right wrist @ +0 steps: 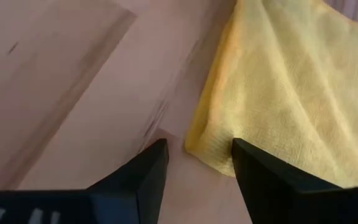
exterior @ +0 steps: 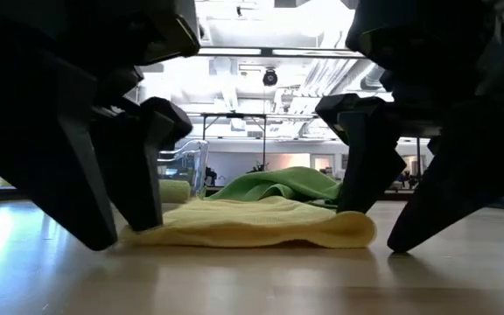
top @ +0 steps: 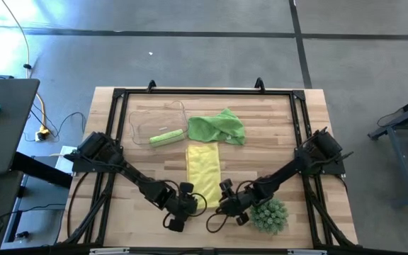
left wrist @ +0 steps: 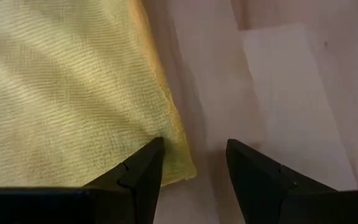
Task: Roll microfiber towels into tight, uniform cylinder then place into a basket
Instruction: Roll the yellow towel
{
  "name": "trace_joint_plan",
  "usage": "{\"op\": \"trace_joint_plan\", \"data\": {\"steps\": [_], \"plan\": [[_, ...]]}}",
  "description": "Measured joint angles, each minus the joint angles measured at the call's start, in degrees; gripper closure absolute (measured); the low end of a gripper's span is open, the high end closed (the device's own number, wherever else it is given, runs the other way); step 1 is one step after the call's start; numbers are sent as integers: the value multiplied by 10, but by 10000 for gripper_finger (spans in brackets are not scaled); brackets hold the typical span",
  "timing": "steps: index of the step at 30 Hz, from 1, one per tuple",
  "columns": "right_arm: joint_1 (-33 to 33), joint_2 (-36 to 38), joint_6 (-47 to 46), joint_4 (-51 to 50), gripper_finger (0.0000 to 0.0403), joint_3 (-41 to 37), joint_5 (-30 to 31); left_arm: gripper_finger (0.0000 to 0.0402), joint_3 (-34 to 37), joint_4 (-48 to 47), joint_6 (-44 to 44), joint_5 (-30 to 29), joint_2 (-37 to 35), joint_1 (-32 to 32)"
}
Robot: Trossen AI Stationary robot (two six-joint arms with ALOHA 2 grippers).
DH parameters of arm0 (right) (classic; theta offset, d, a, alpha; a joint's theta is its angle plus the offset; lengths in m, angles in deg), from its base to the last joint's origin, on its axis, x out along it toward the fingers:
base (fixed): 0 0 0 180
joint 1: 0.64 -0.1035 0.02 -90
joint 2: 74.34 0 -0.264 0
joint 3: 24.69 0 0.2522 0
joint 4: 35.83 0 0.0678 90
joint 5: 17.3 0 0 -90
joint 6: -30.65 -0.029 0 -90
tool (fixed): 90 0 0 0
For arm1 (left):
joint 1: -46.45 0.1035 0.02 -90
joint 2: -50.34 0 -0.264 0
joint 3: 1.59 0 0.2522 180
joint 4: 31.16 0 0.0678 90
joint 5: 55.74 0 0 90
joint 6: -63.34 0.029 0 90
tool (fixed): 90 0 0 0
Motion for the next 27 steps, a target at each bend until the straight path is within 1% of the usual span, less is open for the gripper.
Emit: {"op": "trace_joint_plan", "data": {"steps": [4, 9, 14, 17, 20, 22, 25, 27], "plan": [[4, -1, -36, 1, 244, 0, -4, 234, 1, 2, -3, -3, -1, -2], [6, -2, -63, 2, 276, 0, -7, 234, -10, -4, -3, -32, -11, -9], [9, -2, -80, 2, 328, 0, -7, 234, -27, -10, -3, -29, -15, -13], [16, -3, -94, 1, 362, 0, -16, 233, -48, -29, 15, -31, -22, -19], [27, 1, -114, 3, 393, -1, -44, 233, -71, -95, 20, -46, -28, -27], [35, 9, -132, -1, 398, -2, -64, 234, -88, -130, 21, -69, -28, -34], [52, 17, -174, 5, 394, -3, -92, 234, -105, -175, 22, -107, -30, -47], [67, 24, -199, 22, 395, -2, -113, 234, -107, -186, 16, -125, -30, -54]]}}
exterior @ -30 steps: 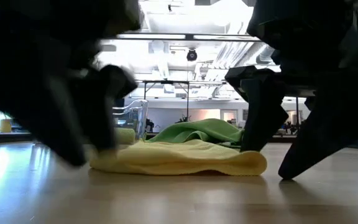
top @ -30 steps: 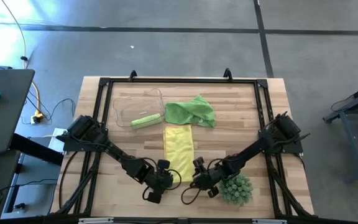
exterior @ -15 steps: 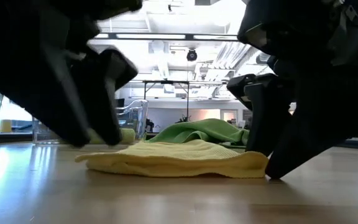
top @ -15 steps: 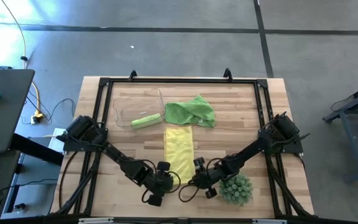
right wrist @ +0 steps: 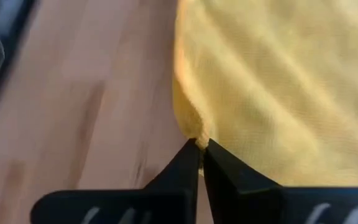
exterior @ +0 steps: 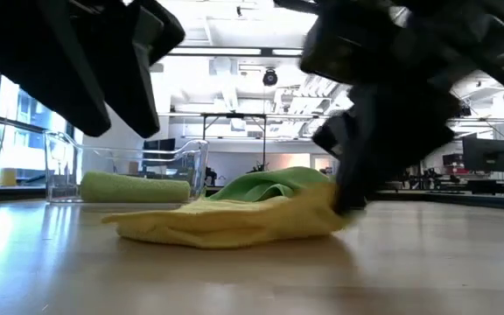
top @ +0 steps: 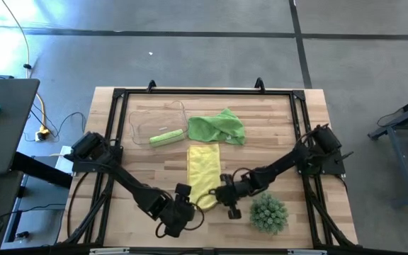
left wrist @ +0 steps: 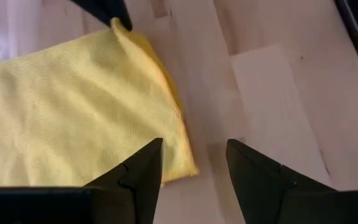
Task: Roll microfiber towels into tight, uniform cylinder then place into a basket
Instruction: Roll the yellow towel
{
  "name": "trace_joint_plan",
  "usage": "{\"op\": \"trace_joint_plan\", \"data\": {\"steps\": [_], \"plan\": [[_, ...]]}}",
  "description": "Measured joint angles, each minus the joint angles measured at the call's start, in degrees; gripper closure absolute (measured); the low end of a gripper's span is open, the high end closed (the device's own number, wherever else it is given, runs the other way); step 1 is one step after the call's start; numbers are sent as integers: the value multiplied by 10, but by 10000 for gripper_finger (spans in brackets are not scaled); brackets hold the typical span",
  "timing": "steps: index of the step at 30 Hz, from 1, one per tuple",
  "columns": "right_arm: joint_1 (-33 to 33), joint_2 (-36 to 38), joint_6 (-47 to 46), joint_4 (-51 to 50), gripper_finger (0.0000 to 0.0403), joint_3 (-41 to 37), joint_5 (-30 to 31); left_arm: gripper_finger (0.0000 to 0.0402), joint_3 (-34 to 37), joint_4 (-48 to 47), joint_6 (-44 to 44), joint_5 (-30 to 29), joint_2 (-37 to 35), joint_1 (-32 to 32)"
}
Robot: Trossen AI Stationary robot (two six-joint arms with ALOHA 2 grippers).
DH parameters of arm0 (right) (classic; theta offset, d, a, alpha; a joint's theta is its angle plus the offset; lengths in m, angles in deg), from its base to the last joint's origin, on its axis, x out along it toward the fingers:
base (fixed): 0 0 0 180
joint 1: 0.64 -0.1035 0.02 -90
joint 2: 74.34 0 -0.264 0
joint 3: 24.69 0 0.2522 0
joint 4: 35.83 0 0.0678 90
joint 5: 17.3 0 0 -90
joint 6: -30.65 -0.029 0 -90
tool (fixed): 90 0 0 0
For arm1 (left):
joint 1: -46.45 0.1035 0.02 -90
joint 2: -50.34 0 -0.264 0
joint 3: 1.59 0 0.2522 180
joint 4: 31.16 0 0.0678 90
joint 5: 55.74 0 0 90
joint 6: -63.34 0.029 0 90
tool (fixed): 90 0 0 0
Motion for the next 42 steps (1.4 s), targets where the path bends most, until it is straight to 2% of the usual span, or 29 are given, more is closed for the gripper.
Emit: {"op": "trace_joint_plan", "data": {"steps": [8, 15, 20, 24, 32, 36, 42], "plan": [[60, 2, -73, 6, 401, 0, -86, 234, 0, -10, -35, -31, 0, -13], [84, 2, -120, -19, 402, 0, -91, 234, 0, -57, -32, -22, -4, 1], [87, 2, -164, -32, 402, 0, -87, 234, 13, -78, 20, -12, -30, 18], [86, 3, -199, -39, 402, 1, -87, 234, 53, -36, 52, 1, -59, 38], [97, 3, -238, -44, 403, 1, -90, 234, 162, 150, 108, 55, -94, 68], [104, 3, -251, -48, 403, 1, -85, 234, 196, 259, 147, 81, -95, 68], [106, 3, -264, -73, 403, 1, -84, 234, 211, 331, 217, 71, -94, 66]]}}
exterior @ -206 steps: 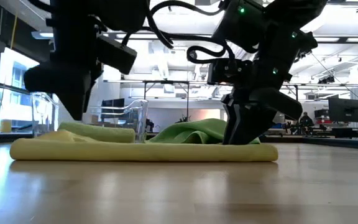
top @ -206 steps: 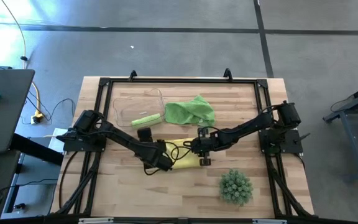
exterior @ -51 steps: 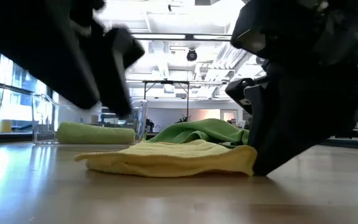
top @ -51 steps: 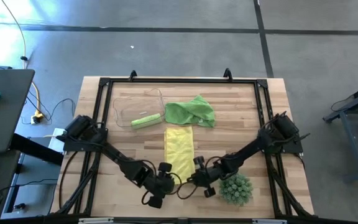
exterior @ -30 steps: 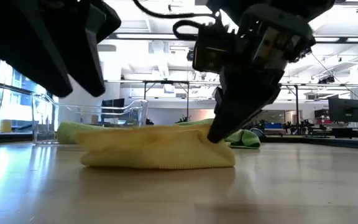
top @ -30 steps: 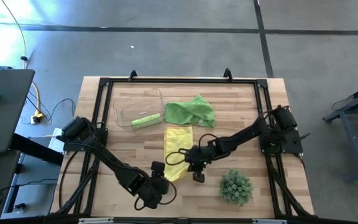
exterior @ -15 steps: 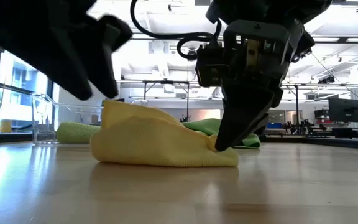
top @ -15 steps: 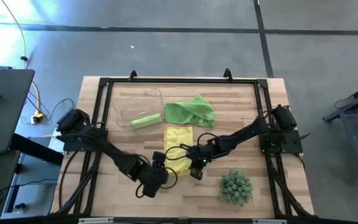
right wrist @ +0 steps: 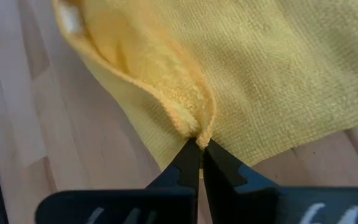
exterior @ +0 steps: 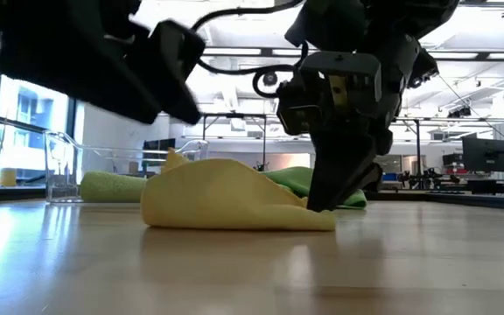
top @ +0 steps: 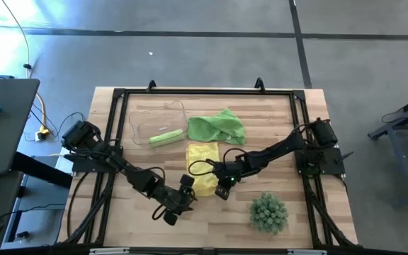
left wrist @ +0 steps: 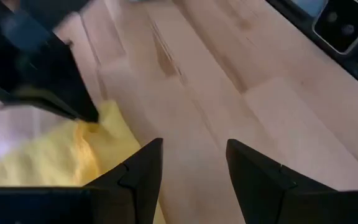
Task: Roll microfiber towels into tight, uniform cylinder then place into a basket
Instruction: Roll the yellow towel
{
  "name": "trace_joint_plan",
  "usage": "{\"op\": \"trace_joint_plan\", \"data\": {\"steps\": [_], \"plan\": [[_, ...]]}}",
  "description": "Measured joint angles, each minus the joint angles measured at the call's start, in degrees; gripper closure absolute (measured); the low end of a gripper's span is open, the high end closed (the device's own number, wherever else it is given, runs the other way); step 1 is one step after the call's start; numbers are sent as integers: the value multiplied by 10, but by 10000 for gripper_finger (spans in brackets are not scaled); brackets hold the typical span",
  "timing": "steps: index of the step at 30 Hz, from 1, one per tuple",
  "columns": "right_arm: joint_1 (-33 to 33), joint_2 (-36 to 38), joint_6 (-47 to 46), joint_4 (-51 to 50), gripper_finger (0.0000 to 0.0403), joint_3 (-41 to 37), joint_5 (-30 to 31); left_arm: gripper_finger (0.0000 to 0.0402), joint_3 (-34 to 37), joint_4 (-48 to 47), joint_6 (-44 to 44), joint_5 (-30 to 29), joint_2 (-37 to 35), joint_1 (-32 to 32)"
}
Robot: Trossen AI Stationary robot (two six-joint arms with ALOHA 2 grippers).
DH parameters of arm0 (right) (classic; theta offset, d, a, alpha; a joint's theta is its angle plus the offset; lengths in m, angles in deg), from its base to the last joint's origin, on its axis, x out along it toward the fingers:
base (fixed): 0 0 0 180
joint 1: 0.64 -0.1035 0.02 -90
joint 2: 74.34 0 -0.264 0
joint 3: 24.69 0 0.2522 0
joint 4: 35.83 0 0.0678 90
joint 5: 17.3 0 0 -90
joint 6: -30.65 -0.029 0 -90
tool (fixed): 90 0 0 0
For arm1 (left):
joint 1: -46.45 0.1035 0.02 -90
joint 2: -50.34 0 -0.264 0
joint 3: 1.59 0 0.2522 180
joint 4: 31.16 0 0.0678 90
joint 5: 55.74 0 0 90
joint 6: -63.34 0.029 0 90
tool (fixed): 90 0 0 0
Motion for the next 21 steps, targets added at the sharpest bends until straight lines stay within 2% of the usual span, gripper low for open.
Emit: {"op": "trace_joint_plan", "data": {"steps": [3, 7, 13, 21], "plan": [[0, 0, 0, -1, 403, 0, 1, 234, 0, 16, 7, 4, -1, 2], [0, 0, 5, 1, 403, 0, 1, 234, 2, 22, -18, 66, 11, 28], [0, 0, 14, 2, 403, 0, 9, 234, 3, 45, -22, 123, 32, 51], [-7, 0, 20, 4, 403, 0, 11, 234, 2, 24, -50, 126, 36, 79]]}}
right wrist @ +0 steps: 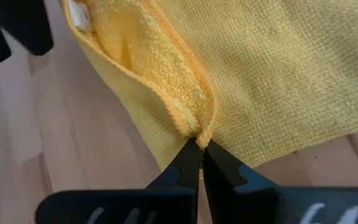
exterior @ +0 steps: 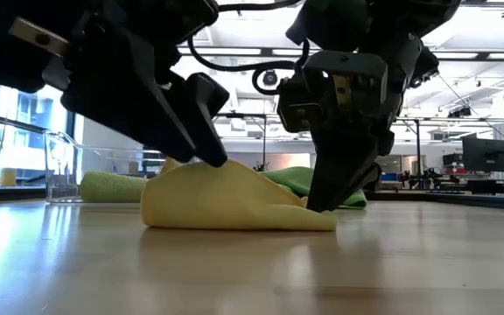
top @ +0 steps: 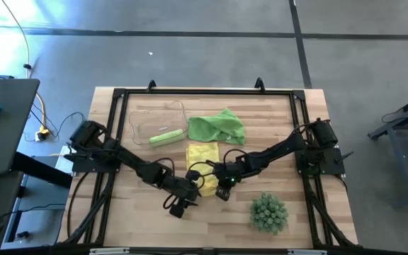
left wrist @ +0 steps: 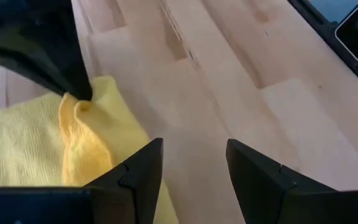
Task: Roll microfiber towels into tight, uniform cylinder then place into a basket
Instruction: Roll the yellow towel
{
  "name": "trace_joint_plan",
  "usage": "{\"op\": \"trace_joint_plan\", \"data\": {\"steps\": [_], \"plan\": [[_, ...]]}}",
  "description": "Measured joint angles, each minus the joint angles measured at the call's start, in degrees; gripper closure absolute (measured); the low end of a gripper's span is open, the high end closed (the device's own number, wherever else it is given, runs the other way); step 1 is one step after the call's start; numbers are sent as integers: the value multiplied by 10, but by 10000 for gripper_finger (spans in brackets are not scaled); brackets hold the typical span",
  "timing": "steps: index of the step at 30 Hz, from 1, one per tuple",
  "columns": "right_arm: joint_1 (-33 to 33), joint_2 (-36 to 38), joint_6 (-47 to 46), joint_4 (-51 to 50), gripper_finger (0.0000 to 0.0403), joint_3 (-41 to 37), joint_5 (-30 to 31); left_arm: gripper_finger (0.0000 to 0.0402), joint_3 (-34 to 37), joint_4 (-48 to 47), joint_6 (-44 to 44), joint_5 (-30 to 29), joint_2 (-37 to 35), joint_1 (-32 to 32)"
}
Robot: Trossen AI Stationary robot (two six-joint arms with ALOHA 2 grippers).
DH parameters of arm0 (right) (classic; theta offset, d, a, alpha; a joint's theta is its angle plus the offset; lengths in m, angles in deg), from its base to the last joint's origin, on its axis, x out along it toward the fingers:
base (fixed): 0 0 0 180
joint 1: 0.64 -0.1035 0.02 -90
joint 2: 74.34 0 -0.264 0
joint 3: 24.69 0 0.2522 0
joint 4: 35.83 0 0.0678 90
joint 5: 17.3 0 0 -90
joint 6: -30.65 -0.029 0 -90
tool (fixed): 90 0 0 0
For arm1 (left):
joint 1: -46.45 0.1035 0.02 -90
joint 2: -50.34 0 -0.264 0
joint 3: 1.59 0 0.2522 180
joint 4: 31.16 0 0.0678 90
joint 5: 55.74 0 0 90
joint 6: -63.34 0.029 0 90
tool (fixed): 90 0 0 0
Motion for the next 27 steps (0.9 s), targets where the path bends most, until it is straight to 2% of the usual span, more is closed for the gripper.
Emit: {"op": "trace_joint_plan", "data": {"steps": [3, 8, 15, 23, 27], "plan": [[-3, 0, 1, 4, 403, 0, 1, 234, 0, -14, -17, 0, 0, 11], [-6, 0, 1, 5, 403, 0, 7, 234, 31, -24, -56, -46, 0, 23], [-6, 0, 27, 9, 398, 0, 8, 234, 74, 23, -108, -46, 0, 24], [8, 61, 102, -70, 309, 21, -18, 234, 75, 27, -113, -47, 0, 23], [-9, 100, 159, -80, 284, 23, -13, 234, 75, 32, -113, -47, 0, 23]]}}
